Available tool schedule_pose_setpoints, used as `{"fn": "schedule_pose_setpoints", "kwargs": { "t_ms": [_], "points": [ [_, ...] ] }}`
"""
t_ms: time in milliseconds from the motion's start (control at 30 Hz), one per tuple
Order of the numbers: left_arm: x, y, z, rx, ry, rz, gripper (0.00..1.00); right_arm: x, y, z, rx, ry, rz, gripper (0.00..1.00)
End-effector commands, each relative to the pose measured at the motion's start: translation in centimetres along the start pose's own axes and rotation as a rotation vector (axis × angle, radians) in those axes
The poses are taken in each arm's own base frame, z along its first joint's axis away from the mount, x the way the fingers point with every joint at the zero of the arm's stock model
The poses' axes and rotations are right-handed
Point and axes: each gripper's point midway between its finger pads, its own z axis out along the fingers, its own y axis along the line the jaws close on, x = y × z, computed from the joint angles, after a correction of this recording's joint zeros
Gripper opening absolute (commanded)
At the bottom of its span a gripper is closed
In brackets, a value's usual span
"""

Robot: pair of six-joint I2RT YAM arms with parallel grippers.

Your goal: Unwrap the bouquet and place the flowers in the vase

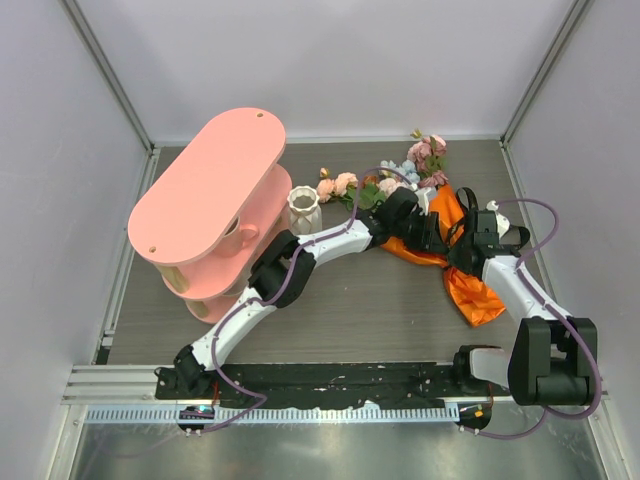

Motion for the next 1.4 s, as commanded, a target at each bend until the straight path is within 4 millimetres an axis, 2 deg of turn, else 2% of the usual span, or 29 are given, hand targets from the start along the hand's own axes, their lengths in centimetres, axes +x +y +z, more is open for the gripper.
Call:
{"fn": "schedule_pose_setpoints", "kwargs": {
  "t_ms": [0, 233, 333, 400, 533, 567, 700, 833, 900, 1100, 1200, 1333, 1367],
  "points": [
    [-0.7, -0.7, 0.2, 0.009, -0.019, 0.007, 0.43, -1.1, -0.6, -0.4, 0.042, -0.056, 0.008, 0.28],
    [-0.6, -0.8, 0.3, 0.020, -0.017, -0.003, 0.43, -0.8, -0.6, -0.3, 0.042, -0.051, 0.016, 0.25],
    [-0.6, -0.7, 0.3, 0.016, -0.015, 0.000, 0.43, -0.9, -1.0, -0.1, 0.060, -0.061, 0.010, 0.32],
    [-0.5, -0.6, 0.3, 0.015, -0.014, -0.001, 0.43, -0.9, -0.9, 0.1, 0.058, -0.067, 0.011, 0.32],
    [-0.6, -0.7, 0.4, 0.018, -0.018, -0.003, 0.44, -0.8, -0.5, 0.6, 0.039, -0.064, 0.018, 0.24],
    [-0.6, -0.7, 0.4, 0.017, -0.017, -0.003, 0.43, -0.9, -0.4, 0.7, 0.035, -0.062, 0.020, 0.16],
    [-0.6, -0.6, 0.3, 0.014, -0.016, -0.003, 0.44, -1.3, 1.1, -0.3, -0.038, -0.065, 0.053, 0.02],
    [-0.5, -0.2, 0.6, 0.009, -0.016, -0.015, 0.43, -2.2, 3.1, -2.5, -0.129, -0.060, 0.117, 0.01],
    [-0.7, -0.2, 0.7, 0.003, -0.019, -0.024, 0.43, -3.4, 3.8, -3.8, -0.166, -0.095, 0.165, 0.01],
    [-0.4, 1.8, 1.3, -0.066, -0.005, -0.084, 0.29, -7.2, 4.6, -7.7, -0.222, -0.200, 0.245, 0.01],
    [-0.4, 2.5, 1.4, -0.071, -0.009, -0.117, 0.27, -9.6, 5.0, -10.5, -0.248, -0.289, 0.248, 0.01],
    [-0.5, 2.7, 1.6, -0.069, -0.014, -0.126, 0.26, -13.8, 5.4, -15.4, -0.283, -0.438, 0.240, 0.01],
    [-0.7, 2.5, 1.7, -0.066, -0.019, -0.124, 0.26, -14.0, 5.3, -16.0, -0.278, -0.449, 0.238, 0.01]
  ]
}}
